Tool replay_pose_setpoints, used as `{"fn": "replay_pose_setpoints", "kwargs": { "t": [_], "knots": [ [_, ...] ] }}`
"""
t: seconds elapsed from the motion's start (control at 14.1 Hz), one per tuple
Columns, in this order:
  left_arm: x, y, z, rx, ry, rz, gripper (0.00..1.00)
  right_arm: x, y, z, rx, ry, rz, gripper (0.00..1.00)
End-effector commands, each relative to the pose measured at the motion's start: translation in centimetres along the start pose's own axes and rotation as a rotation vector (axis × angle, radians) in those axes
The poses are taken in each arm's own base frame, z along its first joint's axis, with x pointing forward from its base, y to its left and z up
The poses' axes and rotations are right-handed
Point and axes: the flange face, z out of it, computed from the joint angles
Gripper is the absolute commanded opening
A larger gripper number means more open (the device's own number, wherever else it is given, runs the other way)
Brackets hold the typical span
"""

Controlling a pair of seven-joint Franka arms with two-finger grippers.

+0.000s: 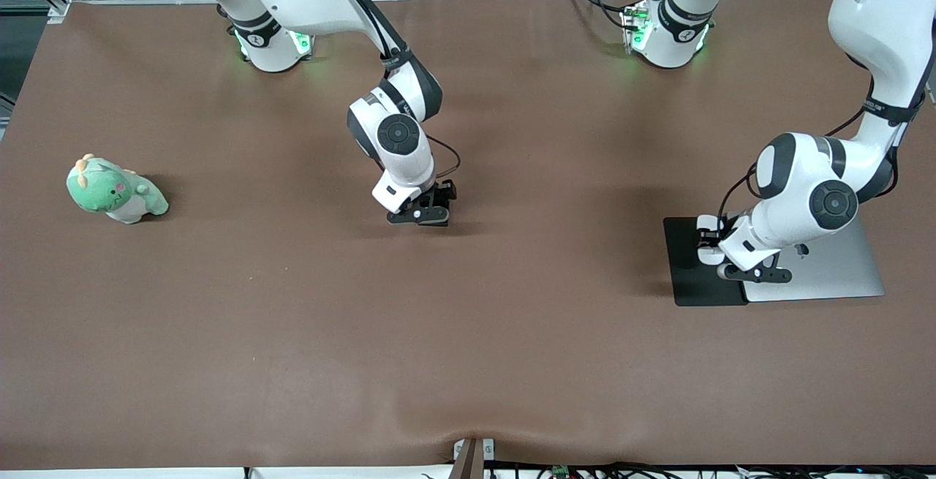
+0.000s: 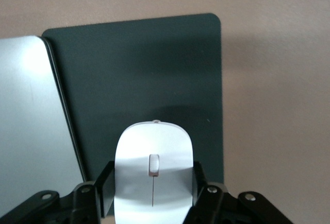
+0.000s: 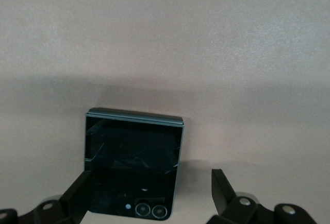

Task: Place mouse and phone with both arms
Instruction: 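Lower the mouse onto the pad while the right gripper grasps the phone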

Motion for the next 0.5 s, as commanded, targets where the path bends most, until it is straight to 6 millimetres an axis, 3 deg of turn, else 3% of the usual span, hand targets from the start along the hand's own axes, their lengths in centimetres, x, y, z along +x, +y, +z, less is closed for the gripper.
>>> {"fn": "replay_pose_setpoints", "kwargs": {
  "t": [0.0,0.28,0.42],
  "knots": [
    [1.0,-0.5,1.7,0.023,0.036,0.05,0.44,-0.5,-0.5,-0.2,0.017,0.008,0.044,1.0],
    [1.3,-0.6,2.6,0.02,0.035,0.051,0.47,-1.7,-2.1,1.1,0.022,0.016,0.069,1.0],
    [1.3,-1.2,3.9,0.023,0.04,0.057,0.56,-2.8,-3.2,1.9,0.015,0.013,0.04,1.0]
  ]
}}
